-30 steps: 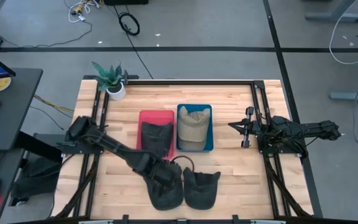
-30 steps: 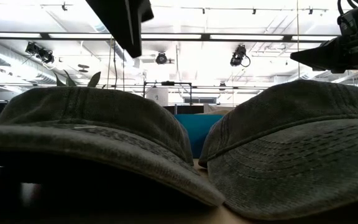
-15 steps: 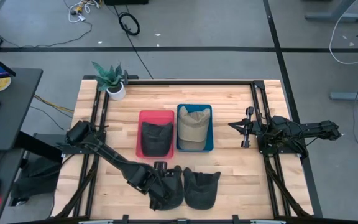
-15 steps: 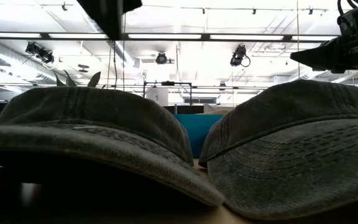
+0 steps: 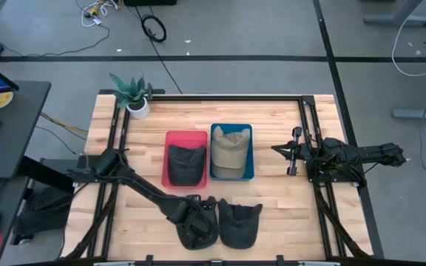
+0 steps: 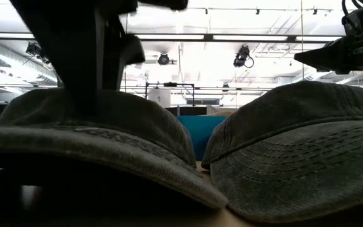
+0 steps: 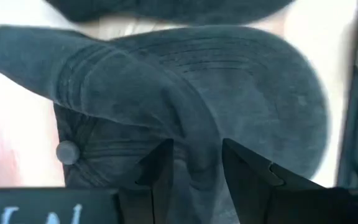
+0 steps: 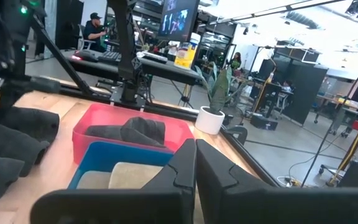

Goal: Pick & Place hat
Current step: Put the left black cap into the red bin

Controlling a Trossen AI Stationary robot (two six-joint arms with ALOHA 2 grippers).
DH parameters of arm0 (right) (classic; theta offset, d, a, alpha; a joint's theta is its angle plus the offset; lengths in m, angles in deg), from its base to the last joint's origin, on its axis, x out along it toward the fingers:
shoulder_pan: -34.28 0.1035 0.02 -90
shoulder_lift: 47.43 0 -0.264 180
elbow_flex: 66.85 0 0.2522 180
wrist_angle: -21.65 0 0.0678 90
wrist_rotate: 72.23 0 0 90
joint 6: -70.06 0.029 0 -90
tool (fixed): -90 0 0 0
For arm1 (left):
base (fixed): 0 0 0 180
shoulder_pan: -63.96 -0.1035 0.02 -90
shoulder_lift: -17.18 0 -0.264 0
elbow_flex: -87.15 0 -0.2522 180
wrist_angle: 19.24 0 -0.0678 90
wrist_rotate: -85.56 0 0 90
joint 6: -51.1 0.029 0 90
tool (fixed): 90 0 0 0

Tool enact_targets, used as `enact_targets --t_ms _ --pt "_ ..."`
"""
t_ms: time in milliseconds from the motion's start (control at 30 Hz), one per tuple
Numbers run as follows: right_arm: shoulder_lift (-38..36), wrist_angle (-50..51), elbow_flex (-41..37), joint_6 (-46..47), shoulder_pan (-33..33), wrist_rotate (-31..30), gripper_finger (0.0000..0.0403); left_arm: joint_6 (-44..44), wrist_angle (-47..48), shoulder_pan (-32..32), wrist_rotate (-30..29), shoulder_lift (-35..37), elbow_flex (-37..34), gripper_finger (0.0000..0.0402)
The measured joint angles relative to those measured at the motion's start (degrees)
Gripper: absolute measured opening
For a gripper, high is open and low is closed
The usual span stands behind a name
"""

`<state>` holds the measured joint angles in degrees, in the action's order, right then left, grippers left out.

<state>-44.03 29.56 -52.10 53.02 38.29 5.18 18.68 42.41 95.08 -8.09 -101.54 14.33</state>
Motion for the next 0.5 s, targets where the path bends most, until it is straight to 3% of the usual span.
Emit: enact_targets --t_ms 333,500 --pt "0.02 -0.15 0.01 0.0 0.0 0.01 0.0013 -1.9 0.11 -1.71 4.12 -2.18 0.0 0.0132" --pt "0.02 -0.12 0.01 0.0 0.0 0.01 0.0013 -0.99 1.07 -1.44 6.12 -1.7 0.0 0.0068"
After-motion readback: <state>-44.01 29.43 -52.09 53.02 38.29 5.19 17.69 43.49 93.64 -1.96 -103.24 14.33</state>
